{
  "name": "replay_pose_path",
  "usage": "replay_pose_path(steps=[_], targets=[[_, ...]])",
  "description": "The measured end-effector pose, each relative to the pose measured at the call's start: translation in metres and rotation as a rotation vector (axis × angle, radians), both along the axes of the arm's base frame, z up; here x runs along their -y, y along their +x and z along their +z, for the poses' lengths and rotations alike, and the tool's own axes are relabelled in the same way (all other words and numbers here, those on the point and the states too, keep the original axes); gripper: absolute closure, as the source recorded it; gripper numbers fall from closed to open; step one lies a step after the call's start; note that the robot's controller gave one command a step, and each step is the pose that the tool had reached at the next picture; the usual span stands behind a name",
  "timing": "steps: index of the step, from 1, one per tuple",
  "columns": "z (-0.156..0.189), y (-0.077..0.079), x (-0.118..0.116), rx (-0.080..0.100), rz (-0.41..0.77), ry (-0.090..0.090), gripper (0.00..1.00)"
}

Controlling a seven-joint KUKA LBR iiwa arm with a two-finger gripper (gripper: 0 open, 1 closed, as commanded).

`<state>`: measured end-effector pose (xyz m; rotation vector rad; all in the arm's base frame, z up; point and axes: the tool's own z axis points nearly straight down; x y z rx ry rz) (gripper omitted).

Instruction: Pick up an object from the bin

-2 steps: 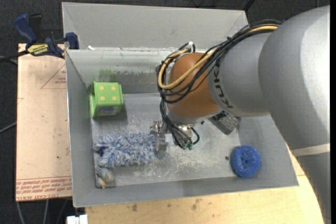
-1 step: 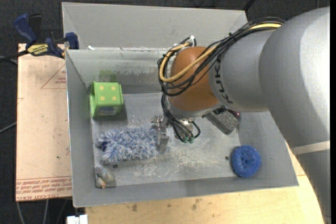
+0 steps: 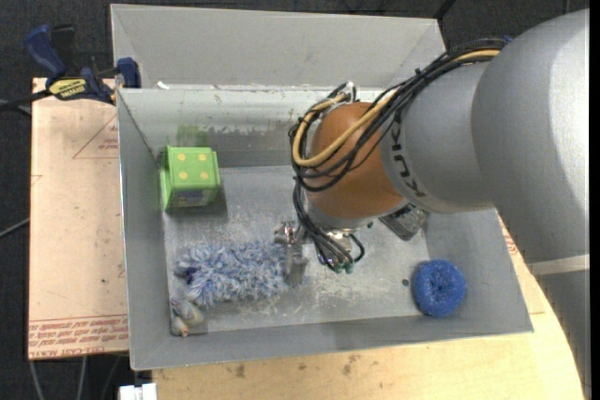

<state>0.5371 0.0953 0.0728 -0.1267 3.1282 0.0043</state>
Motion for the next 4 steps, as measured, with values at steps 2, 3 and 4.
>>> replay_pose_path(steps=[2, 3, 4], targets=[[-0.002, -0.031, -0.003, -0.008, 0.014, -0.002, 1.0], [-0.002, -0.031, -0.003, -0.008, 0.013, -0.002, 1.0], [0.076, -0.015, 0.0, -0.009, 0.028, -0.003, 1.0]])
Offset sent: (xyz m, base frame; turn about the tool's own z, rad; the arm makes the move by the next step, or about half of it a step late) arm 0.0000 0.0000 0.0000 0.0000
